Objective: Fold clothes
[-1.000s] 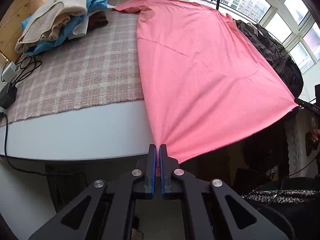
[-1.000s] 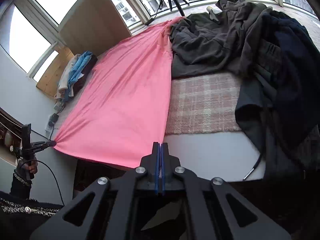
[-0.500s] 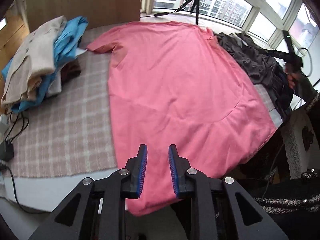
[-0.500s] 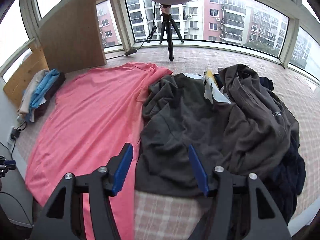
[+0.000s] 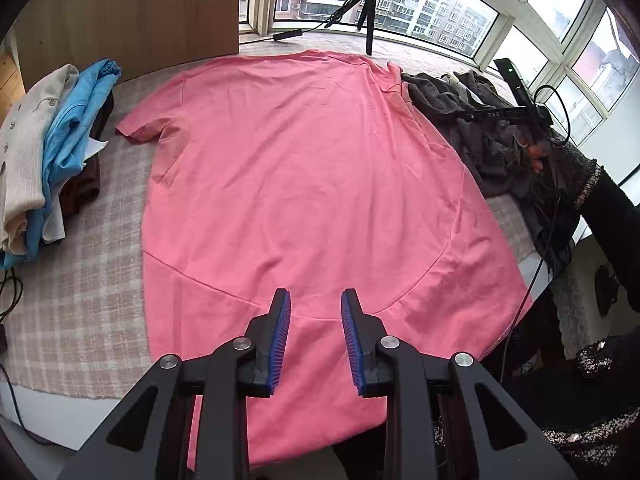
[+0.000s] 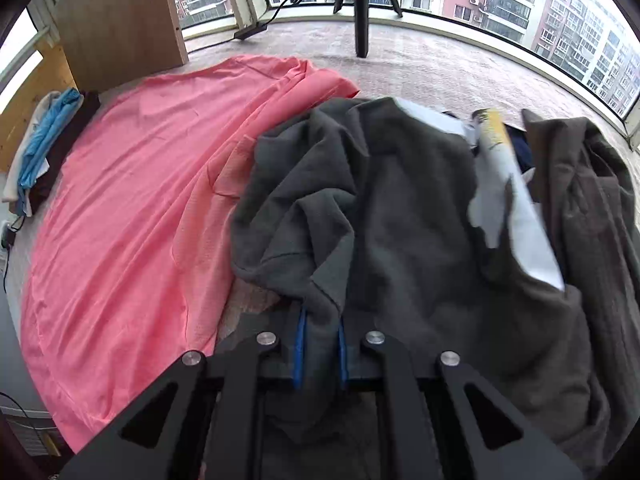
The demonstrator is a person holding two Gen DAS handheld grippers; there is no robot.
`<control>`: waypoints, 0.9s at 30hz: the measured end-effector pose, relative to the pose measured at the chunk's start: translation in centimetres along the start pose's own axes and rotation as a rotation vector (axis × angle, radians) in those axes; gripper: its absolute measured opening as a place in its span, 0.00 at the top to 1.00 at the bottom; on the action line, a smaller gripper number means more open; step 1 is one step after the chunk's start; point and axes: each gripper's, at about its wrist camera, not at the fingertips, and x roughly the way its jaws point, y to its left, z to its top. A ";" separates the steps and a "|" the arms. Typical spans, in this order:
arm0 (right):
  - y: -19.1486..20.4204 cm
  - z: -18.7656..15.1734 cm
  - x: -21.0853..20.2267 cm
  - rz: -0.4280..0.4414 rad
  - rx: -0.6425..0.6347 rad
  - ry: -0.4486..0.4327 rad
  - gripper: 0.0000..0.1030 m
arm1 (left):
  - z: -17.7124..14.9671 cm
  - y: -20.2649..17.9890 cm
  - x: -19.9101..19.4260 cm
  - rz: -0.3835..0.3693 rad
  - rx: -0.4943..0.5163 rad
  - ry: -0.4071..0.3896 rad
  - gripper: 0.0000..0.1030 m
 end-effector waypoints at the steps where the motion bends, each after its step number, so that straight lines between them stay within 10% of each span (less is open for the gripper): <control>1: -1.0 0.0 -1.5 -0.010 0.001 -0.025 0.90 | 0.3 -0.5 0.3 -0.001 -0.006 0.000 0.76; 5: -8.1 0.3 -9.4 -0.160 0.068 -0.169 0.90 | 2.3 -4.7 2.4 -0.073 0.014 -0.006 0.76; 9: -17.4 0.3 -11.1 -0.464 0.181 0.006 0.76 | 4.6 -11.0 6.9 -0.204 0.050 0.008 0.76; 13: -16.0 1.8 -15.4 -0.566 0.115 -0.142 0.62 | 6.4 -17.2 12.3 -0.247 0.099 0.050 0.76; 17: -8.5 6.2 -15.7 -0.348 -0.055 -0.264 0.51 | 8.7 -19.1 15.3 -0.175 0.124 0.050 0.76; 20: -3.5 9.5 -12.1 -0.020 -0.171 -0.245 0.51 | 11.6 -18.6 16.7 -0.103 0.119 0.023 0.76; 27: -2.4 15.0 1.7 0.114 -0.198 -0.081 0.51 | 21.2 -12.9 18.4 0.043 0.096 -0.089 0.76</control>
